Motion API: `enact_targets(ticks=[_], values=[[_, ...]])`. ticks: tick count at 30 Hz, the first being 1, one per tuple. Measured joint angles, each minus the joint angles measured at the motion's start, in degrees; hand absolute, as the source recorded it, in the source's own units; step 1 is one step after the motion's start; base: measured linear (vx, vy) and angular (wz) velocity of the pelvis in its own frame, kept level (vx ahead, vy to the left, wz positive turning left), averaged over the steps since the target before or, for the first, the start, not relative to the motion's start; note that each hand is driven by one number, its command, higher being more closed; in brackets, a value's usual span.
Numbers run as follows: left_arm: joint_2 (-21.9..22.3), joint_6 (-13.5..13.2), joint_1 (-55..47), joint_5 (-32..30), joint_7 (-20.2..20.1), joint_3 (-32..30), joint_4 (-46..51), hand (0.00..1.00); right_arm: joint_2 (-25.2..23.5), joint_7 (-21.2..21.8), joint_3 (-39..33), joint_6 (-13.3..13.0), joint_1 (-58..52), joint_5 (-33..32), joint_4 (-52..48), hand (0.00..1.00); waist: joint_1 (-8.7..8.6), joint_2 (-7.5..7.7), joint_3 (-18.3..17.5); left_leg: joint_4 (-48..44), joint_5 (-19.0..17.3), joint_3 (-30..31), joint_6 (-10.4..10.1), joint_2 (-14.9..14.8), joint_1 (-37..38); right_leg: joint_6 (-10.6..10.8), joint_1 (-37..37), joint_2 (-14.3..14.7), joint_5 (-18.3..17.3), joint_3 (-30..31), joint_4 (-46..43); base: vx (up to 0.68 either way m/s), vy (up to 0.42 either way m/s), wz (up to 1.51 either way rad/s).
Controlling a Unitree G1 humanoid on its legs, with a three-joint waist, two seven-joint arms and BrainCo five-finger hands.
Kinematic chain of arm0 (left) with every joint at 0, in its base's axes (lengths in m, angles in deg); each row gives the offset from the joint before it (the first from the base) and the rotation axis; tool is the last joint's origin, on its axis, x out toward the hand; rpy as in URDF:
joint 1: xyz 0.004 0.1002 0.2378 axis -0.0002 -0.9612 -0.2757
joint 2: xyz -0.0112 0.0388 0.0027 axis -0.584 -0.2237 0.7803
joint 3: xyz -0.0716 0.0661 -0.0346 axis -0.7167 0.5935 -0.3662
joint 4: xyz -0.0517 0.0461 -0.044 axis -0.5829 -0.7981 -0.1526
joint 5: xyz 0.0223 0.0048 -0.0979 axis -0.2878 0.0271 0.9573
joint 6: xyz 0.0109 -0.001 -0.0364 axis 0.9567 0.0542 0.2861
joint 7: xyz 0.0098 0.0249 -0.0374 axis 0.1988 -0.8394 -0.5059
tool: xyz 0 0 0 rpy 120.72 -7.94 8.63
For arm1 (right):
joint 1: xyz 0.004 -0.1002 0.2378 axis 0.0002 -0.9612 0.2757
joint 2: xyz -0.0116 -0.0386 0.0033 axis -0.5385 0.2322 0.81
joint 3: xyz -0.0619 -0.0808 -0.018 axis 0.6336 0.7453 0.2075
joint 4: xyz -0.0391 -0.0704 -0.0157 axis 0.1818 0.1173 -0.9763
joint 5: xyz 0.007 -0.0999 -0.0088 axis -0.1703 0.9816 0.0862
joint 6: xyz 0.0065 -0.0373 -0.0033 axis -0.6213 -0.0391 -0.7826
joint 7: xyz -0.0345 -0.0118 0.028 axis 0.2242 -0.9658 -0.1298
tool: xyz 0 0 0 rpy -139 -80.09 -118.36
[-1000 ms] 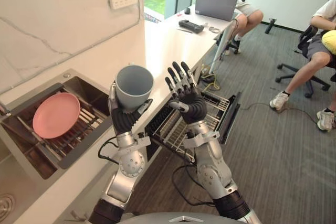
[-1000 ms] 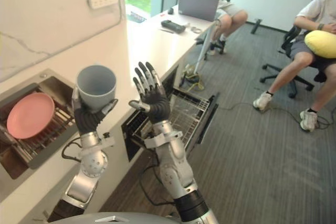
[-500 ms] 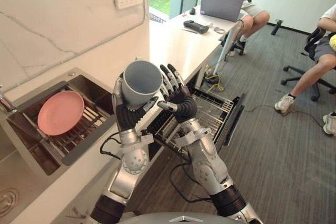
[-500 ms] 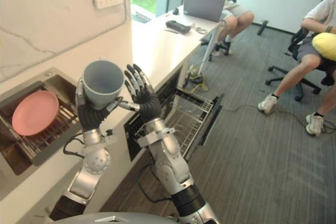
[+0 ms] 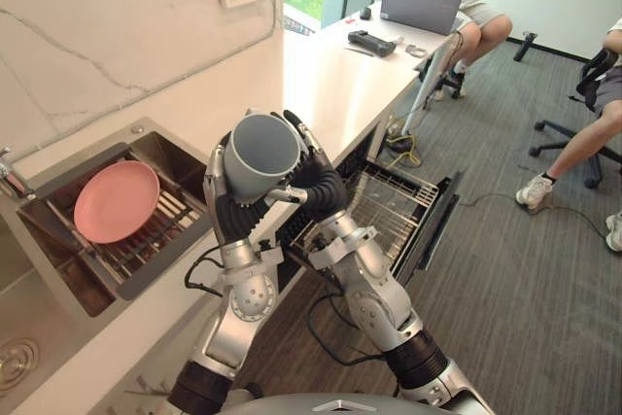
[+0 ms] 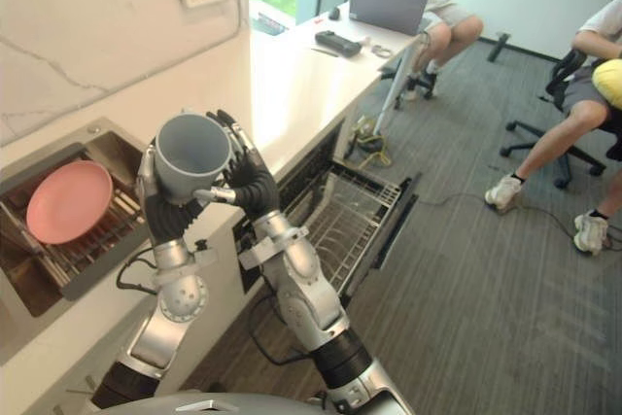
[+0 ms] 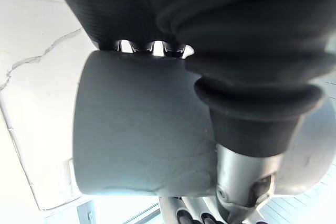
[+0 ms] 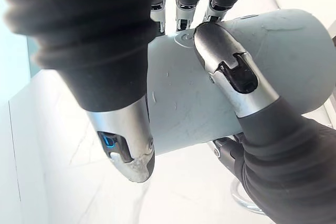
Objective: Walk over to the sink, pick up the cup, carry it to the dishwasher, place the cup inside the dishwasher, then close the dishwasher door
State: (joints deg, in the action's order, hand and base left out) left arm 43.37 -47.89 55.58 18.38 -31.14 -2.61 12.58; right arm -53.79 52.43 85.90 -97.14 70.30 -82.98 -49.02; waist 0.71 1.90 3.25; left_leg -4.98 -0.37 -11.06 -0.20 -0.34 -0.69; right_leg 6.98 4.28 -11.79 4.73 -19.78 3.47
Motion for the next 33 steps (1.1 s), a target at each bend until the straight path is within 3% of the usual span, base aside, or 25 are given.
enact_targets(ticks=[16, 33], values=[[-0.2, 2.0, 1.5, -6.0, 3.6, 0.4, -1.3, 1.00, 0.0, -2.9, 0.5, 4.1, 3.8, 1.0, 1.6, 0.00, 0.91, 0.33, 0.5, 2.2, 1.5, 1.4, 0.0, 0.6, 0.9, 0.0, 0.7, -0.2, -0.2, -1.5, -0.1, -0.01, -0.001, 0.04], [-0.5, 2.3, 1.5, -5.8, 3.8, 0.3, -0.4, 1.00, 0.1, -4.5, 1.8, 5.5, 5.8, 1.1, 1.6, 0.00, 1.06, 0.35, 0.8, 2.5, 1.9, 1.8, 0.0, 0.6, 1.0, 0.0, 1.0, -0.2, -0.1, -2.1, 0.0, 0.00, 0.000, 0.00]])
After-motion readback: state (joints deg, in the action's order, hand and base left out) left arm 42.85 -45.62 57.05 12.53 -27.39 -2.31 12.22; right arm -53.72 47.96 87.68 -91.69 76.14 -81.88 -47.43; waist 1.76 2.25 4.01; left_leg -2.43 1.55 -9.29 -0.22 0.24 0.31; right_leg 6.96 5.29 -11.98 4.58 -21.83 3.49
